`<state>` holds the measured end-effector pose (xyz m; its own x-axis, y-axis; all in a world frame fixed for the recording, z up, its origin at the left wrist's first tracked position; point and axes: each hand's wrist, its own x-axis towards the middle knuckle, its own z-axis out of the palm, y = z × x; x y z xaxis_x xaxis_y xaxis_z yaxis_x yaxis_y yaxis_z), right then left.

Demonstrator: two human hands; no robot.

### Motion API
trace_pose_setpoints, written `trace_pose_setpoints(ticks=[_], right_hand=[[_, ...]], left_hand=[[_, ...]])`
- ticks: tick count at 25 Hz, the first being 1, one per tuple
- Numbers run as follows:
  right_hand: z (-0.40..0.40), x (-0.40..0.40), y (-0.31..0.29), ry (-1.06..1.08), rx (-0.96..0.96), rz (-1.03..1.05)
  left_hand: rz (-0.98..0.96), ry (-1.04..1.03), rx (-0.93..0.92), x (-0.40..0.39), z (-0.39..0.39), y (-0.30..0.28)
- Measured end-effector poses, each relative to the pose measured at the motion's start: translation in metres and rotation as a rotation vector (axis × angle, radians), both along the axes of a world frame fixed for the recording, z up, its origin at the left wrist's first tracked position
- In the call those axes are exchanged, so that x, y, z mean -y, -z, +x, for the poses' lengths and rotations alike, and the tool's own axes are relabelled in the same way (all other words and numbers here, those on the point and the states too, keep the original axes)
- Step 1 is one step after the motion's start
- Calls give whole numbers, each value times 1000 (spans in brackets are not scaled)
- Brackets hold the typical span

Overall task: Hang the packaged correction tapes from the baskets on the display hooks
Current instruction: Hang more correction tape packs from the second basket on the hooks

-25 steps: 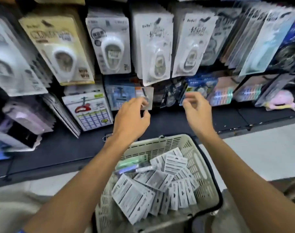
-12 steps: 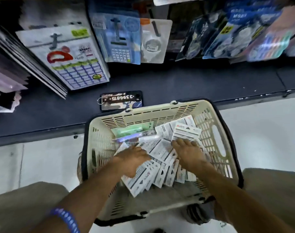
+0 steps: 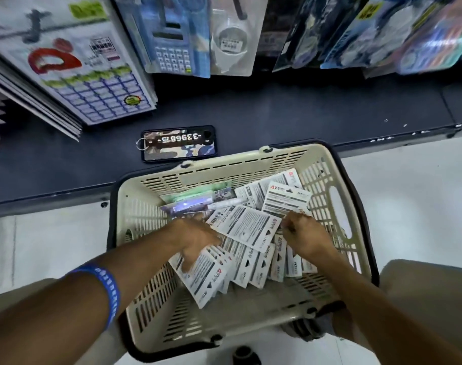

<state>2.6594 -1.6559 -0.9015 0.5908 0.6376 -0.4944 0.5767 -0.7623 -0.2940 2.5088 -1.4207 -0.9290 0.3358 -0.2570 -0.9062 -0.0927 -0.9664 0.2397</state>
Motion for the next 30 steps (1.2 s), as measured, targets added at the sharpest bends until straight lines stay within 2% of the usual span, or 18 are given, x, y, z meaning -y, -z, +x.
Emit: trace_pose_setpoints(ticks=[3, 5, 8, 9, 11, 12, 13, 15, 16, 17, 18, 19, 21, 22, 24, 26, 28, 30], right_hand=[[0, 1, -4, -8, -1, 21], [6, -1, -13, 71, -26, 84], [22, -7, -43, 455, -213, 311], [23, -10, -60, 605, -266, 440], [17, -19, -103, 798, -272, 764], [8, -26, -127, 779, -213, 902], [-4, -36, -150, 670, -126, 978], [-30, -57, -184, 358, 70, 921], [-40, -64, -195, 254, 108, 851], [-46, -70, -206, 240, 68, 798], [-46, -74, -217, 311, -64, 826], [-40, -71, -229, 406, -220, 938], [-19, -60, -257, 566, -517, 1246], [-9, -56, -270, 628, -639, 1356], [3, -53, -289, 700, -864, 1408], [2, -49, -299, 708, -1176, 1407], [2, -41, -312, 699, -1344, 1401], [11, -35, -325, 678, -1361, 1323]], left_hand=[[-69, -33, -1, -6, -3, -9], [-143, -106, 56, -10, -2, -21], [-383, -526, 60, -20, 4, -59], [-476, -716, 57, -24, 8, -76], [-599, -1089, 187, -31, 22, -114], [-622, -1273, 308, -32, 30, -134], [-617, -1447, 442, -31, 40, -154], [-622, -1669, 683, -19, 56, -194], [-689, -1714, 750, -10, 63, -213], [-801, -1712, 770, -1, 67, -228], [-889, -1709, 727, 7, 71, -242], [-945, -1689, 654, 15, 73, -260], [-1054, -1615, 510, 19, 72, -286], [-1171, -1597, 489, 18, 71, -293], [-1385, -1638, 606, 23, 75, -298], [-1461, -1781, 754, 37, 83, -303], [-1510, -1901, 663, 49, 89, -301], [-1532, -1907, 497, 54, 90, -306]])
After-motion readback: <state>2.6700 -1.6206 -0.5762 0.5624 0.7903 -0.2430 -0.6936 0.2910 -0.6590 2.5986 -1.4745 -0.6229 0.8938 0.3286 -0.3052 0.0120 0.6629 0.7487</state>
